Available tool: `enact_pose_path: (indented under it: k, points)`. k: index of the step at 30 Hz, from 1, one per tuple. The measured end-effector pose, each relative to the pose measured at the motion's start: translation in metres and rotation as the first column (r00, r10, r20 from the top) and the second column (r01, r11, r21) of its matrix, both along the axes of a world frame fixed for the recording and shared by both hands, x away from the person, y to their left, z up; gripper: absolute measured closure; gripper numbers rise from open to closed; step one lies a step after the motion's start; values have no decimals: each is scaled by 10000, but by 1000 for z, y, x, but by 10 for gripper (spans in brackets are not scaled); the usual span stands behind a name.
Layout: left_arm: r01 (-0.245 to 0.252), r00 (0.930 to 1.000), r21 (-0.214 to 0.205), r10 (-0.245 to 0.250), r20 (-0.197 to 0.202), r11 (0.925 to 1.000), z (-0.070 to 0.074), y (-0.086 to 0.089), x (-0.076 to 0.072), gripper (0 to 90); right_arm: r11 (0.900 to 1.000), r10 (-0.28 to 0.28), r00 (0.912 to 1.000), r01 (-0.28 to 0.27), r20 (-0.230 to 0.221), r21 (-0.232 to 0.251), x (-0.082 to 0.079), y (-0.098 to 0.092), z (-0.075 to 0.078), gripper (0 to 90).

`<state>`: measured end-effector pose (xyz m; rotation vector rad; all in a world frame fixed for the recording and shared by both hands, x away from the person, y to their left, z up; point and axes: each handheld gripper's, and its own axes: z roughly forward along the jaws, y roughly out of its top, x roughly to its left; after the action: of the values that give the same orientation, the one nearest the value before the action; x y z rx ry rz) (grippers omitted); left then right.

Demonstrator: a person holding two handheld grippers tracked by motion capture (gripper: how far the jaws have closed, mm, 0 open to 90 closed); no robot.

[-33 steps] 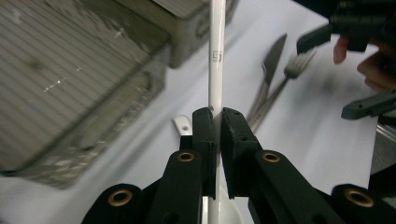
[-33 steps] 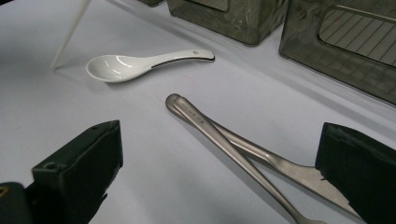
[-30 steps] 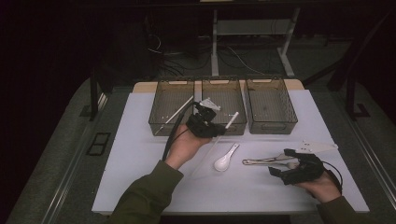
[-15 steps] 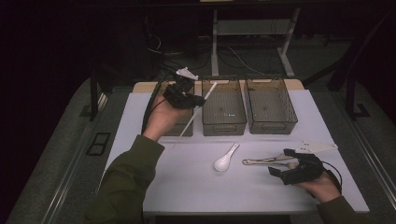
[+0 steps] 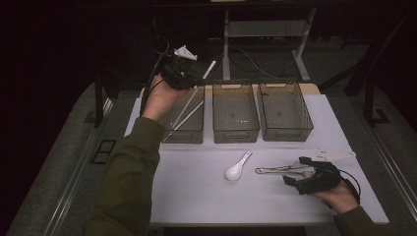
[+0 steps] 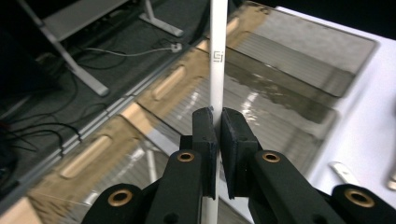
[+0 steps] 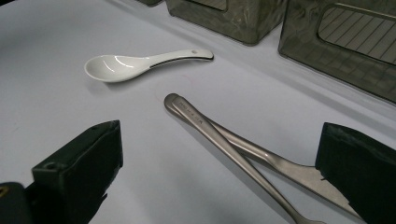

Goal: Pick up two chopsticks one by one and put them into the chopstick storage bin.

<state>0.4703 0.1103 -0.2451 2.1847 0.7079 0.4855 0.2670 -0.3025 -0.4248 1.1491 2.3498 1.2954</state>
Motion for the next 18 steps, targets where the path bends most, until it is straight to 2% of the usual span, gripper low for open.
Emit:
enact_pose_path:
  k: [4,8,10,14,18]
  points:
    - [-267,9995,-44,266,-161,9996,-12,6,17,839,10000,9,10000,-9,-26,11,0,0,0,7]
    - [-569,9965,167,578,-611,9982,-29,12,29,839,10000,-9,10000,10,-33,34,0,-2,0,7]
    - [-772,9939,100,778,-776,9970,-39,16,34,839,10000,-27,10000,27,-38,20,0,-3,0,7]
    - [-1040,9854,312,1073,-1320,9941,-55,23,40,839,10000,-3,10000,3,-35,40,0,-3,0,7]
    - [-1106,9793,269,1136,-1673,9935,-69,30,45,838,10000,-16,10000,17,-42,31,0,-3,0,7]
